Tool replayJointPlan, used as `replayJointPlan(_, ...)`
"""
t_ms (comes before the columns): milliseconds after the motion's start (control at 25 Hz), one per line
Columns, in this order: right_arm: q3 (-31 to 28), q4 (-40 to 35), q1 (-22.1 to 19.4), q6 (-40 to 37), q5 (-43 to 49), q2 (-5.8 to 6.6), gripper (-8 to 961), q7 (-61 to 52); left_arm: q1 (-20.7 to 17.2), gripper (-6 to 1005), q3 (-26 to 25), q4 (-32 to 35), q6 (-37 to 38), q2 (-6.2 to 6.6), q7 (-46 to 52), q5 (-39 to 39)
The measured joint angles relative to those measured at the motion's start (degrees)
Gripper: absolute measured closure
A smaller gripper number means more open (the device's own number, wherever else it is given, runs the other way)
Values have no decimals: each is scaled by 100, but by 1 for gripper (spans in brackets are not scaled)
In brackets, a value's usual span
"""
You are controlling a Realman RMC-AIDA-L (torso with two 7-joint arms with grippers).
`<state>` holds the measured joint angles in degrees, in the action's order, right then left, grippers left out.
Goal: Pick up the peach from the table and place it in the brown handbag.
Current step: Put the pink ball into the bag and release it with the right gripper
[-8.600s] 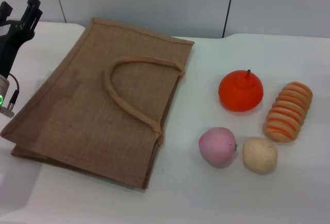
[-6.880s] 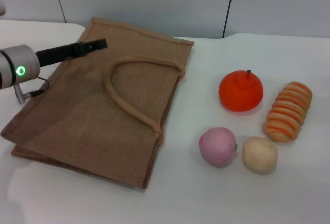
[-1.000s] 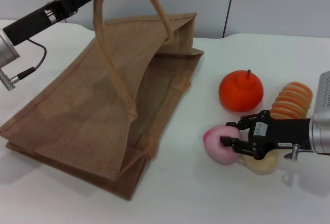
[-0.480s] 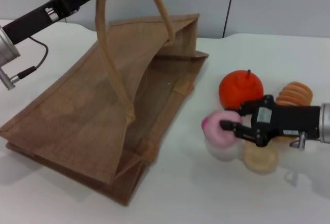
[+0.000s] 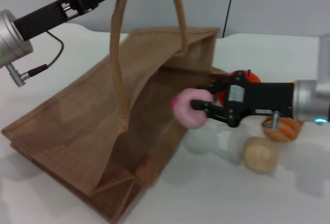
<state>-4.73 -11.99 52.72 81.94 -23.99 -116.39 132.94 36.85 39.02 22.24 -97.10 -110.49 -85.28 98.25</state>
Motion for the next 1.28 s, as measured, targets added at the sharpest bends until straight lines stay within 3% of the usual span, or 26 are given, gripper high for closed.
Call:
replayJointPlan(480,294,1438,816,-1736,11,-11,660,476,114,885,-85,0,-816,18,253,75)
replayJointPlan(680,185,1982,908,-2919,-61,-36,666,938,70,885,-98,0,-908,34,265,276)
replayJointPlan(800,1,2192,857,-3248,-77,-40,670,1337,-30,885,-109,0,-964,80,265,463)
replayJointPlan(1000,-296,2326,579,-3018,-111,-29,677,1800,-170,885,-195,0,-950,94,215,607)
replayJointPlan(1120,-356,2240,390,-2501,-117,-1,681,1836,-285,885,-488,0,-907,27,136,610)
replayJointPlan(1200,-422,2080,234,-2085,-123,6,460,1836,-330,885,-613,0,-876,-4,94,610)
replayJointPlan(1280,-598,1847,32,-1605,-130,11,387,1826,-424,885,-807,0,-654,-57,-45,606)
